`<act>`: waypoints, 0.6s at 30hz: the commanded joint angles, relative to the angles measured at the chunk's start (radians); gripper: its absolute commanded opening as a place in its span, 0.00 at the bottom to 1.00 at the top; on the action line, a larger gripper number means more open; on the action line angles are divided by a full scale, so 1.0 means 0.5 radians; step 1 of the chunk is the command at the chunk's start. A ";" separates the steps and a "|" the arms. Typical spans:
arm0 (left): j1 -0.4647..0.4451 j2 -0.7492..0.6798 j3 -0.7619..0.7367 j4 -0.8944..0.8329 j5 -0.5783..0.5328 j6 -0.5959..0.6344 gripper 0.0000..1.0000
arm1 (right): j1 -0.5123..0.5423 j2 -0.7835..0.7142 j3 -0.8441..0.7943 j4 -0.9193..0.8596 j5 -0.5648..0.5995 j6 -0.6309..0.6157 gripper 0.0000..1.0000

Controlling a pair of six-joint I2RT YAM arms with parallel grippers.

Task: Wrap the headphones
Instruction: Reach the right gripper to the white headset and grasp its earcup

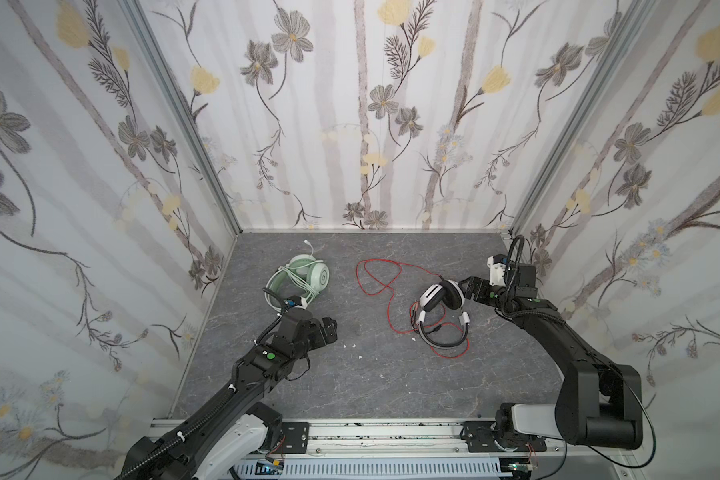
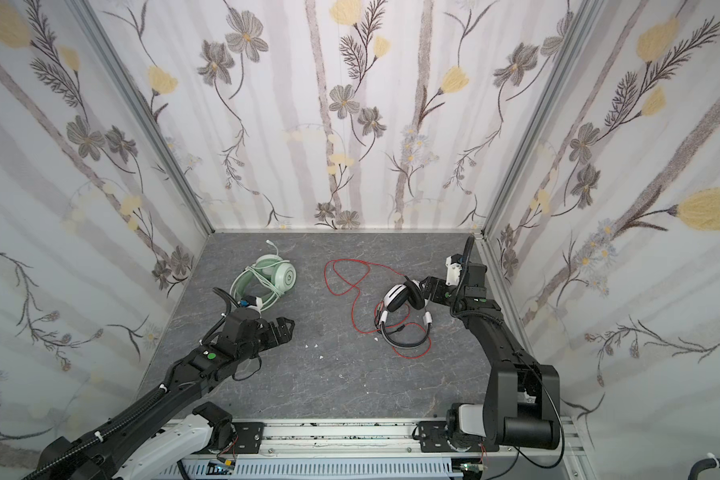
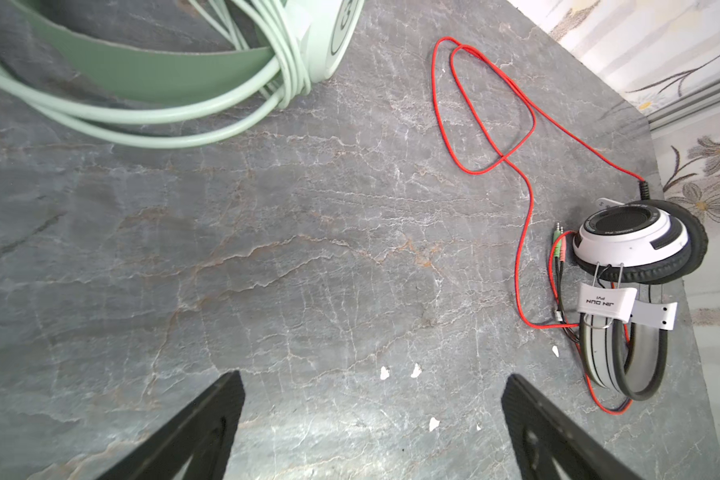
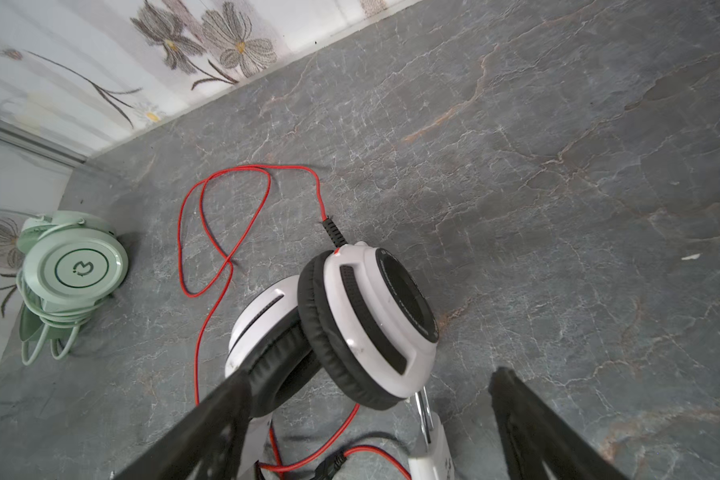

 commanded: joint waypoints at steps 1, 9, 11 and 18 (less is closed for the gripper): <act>0.010 0.044 0.045 0.087 0.105 0.057 1.00 | 0.030 0.105 0.073 -0.139 -0.001 -0.159 0.87; 0.016 -0.024 0.022 0.084 0.071 0.068 1.00 | 0.246 0.281 0.200 -0.223 0.351 -0.220 0.92; 0.021 -0.004 0.028 0.098 0.076 0.071 1.00 | 0.256 0.313 0.230 -0.229 0.404 -0.196 0.91; 0.031 0.084 0.068 0.108 0.102 0.080 1.00 | 0.254 0.418 0.355 -0.261 0.476 -0.227 0.89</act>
